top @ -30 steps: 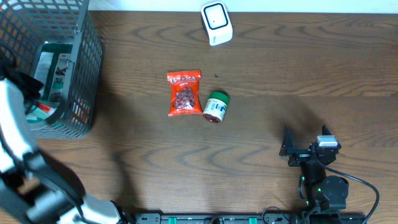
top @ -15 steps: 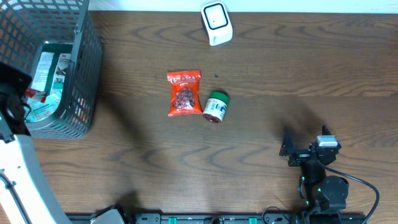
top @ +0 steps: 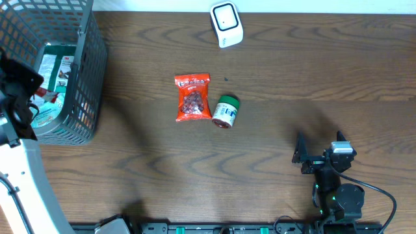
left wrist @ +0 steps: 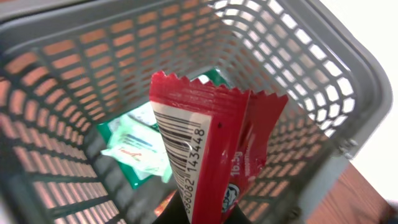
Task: Scan the item barcode
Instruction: 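Grasp the small red stick packet with the left gripper and lift, then carry the red stick packet out toward the table center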
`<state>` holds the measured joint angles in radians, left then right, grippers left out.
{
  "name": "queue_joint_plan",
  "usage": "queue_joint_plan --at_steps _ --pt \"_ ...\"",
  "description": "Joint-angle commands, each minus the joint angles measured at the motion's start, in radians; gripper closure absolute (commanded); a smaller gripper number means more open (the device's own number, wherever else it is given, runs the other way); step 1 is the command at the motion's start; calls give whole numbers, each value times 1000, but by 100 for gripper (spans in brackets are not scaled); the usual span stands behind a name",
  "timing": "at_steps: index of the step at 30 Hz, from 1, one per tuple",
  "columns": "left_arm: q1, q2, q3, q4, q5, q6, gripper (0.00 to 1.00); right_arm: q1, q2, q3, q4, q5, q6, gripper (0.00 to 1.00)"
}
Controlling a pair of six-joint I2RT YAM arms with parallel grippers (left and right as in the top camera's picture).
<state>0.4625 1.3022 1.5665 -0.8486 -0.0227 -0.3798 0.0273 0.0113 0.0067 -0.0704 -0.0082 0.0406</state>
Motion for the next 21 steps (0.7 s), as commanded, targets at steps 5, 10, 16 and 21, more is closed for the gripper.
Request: queue_joint_plan --at_steps 5,10,16,21 --pt "-50 2 119 -61 227 72 93 -4 -5 -2 -3 -1 -5 1" --pt "-201 19 118 -185 232 73 93 -4 -5 -2 -3 -1 -5 1" --pt "-431 85 72 -275 223 72 93 -4 -5 -2 -3 -1 -5 1" --pt "-589 192 21 -312 190 67 93 -4 -5 -2 -3 -1 -5 1"
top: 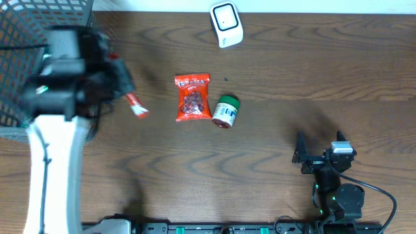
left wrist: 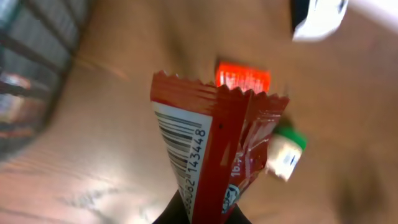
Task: Scan the item barcode
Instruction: 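Carry the red stick packet out toward the table center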
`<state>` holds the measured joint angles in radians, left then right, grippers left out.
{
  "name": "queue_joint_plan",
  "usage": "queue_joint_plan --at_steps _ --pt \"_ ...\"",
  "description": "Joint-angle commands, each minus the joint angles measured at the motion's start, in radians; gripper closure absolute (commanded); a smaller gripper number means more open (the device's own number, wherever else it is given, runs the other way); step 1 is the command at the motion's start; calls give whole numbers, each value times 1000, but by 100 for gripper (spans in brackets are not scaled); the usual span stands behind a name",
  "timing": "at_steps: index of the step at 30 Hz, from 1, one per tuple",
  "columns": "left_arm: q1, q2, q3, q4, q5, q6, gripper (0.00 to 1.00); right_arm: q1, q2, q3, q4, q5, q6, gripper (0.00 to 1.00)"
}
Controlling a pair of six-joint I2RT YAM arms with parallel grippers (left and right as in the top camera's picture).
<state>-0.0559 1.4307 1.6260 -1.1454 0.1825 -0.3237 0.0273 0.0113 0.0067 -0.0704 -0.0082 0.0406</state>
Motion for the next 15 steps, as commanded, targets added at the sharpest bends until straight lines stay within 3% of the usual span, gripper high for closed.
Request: queue_joint_plan --at_steps 1,7,15 --pt "-94 86 -50 -16 -15 6 92 -4 -5 -2 -3 -1 -5 1" --pt "-215 261 -104 -16 -19 -3 92 -4 -5 -2 -3 -1 -5 1" --pt "-256 470 -107 7 -86 -33 93 -4 -5 -2 -3 -1 -5 1"
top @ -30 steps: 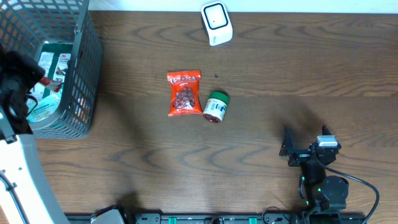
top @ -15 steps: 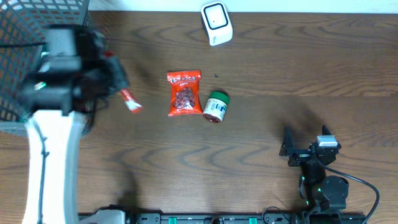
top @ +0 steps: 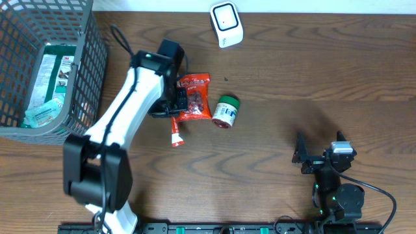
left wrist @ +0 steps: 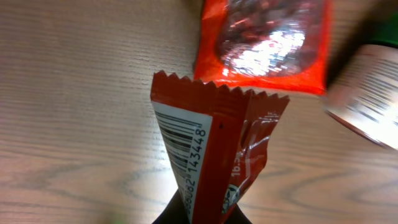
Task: Scan the item barcode
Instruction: 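Carry the red stick packet out toward the table center, then lay the red stick packet on the table and open the left gripper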
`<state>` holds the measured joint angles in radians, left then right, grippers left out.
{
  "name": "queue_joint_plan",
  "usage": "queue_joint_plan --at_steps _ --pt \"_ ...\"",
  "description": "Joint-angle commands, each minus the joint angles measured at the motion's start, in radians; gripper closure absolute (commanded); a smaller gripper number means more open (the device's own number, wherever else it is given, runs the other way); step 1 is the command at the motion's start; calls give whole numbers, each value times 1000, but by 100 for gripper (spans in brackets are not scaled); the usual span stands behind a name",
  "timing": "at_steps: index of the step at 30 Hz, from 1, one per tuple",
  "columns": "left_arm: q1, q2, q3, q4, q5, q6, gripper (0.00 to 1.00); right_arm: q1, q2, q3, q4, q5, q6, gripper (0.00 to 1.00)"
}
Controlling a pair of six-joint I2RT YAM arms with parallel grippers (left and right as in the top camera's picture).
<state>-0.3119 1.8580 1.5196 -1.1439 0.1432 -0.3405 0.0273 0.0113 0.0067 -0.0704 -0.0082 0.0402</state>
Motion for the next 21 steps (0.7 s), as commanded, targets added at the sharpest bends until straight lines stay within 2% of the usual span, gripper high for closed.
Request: queue_joint_plan --at_steps 1,9,19,21 --pt "0 58 0 11 -47 -16 92 -4 -5 -2 -3 -1 -4 1" --pt "0 138 0 40 -47 -17 93 -4 -5 -2 -3 -1 -4 1" --pt "0 156 -37 80 -47 -16 92 -4 -5 -2 -3 -1 -4 1" --pt "0 156 -42 83 -47 -16 83 -4 -5 -2 -3 -1 -4 1"
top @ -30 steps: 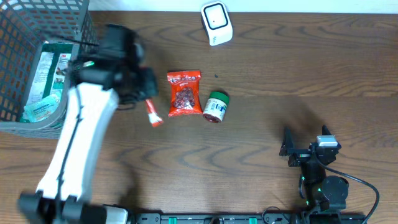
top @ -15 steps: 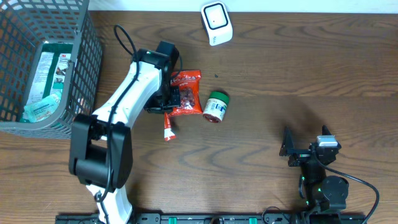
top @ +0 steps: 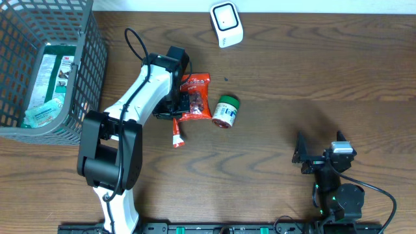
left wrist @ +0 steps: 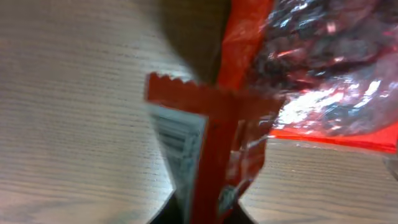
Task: Scan the item barcode
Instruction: 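Lay the red stick packet on the table and open the left gripper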
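A small red candy wrapper with a white barcode panel stands between the jaws of my left gripper, which is shut on it. The view is blurred and the table looks very near. In the overhead view the wrapper's end sticks out toward the front from under my left gripper, just left of an orange-red snack bag. The white scanner stands at the far edge. My right gripper rests at the front right, open and holding nothing.
A green-lidded jar lies right of the snack bag. A grey wire basket with green packs inside fills the far left corner. My left arm stretches from the front edge across the left middle of the table.
My left wrist has shifted slightly toward the snack bag and sits closer to the table. The wrapper stays in its jaws, now blurred, with its end at about the same spot.
My left gripper held the red wrapper up inside the basket. Then it held it over the table just right of the basket. Then it was beside the snack bag, low over the wood, where it still holds the wrapper. The right arm has stayed put.
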`<state>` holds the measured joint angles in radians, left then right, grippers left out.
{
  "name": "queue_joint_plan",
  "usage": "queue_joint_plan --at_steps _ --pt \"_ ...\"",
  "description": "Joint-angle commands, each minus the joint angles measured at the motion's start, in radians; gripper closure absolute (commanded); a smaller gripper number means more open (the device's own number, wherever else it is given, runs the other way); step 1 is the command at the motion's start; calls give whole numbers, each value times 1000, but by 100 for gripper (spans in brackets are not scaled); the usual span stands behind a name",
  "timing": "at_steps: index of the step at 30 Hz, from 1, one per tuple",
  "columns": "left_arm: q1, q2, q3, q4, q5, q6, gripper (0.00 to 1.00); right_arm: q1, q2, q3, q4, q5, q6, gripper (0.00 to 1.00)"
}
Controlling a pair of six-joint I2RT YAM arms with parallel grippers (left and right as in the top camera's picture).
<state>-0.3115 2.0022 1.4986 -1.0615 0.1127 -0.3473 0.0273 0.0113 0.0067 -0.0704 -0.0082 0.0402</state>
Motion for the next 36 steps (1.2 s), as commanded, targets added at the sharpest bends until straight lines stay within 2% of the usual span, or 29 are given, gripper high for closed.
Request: queue_joint_plan --at_steps 1,5,9,10,12,22,23,25,30,36 --pt "0 12 -21 1 -16 -10 75 -4 -5 -2 -3 -1 -4 1" --pt "0 12 -21 5 -16 -10 67 -4 -5 -2 -3 -1 -4 1" --pt "0 12 -20 5 -16 -10 39 -4 -5 -2 -3 -1 -4 1" --pt "0 12 -20 5 -16 -10 37 -4 -5 -2 -3 -1 -4 1" --pt "1 8 -16 5 -16 -10 34 -4 -5 -2 -3 -1 -4 1" --pt "3 -107 31 5 -19 14 32 -4 -5 -2 -3 -1 -4 1" --pt "3 -126 35 4 -20 16 28 -4 -5 -2 -3 -1 -4 1" --pt "3 -163 39 5 -24 24 26 -4 -5 -2 -3 -1 -4 1" --pt "3 -266 39 1 -110 26 21 -4 -5 -2 -3 -1 -4 1" --pt "23 -396 39 1 -167 40 21 -4 -5 -2 -3 -1 -4 1"
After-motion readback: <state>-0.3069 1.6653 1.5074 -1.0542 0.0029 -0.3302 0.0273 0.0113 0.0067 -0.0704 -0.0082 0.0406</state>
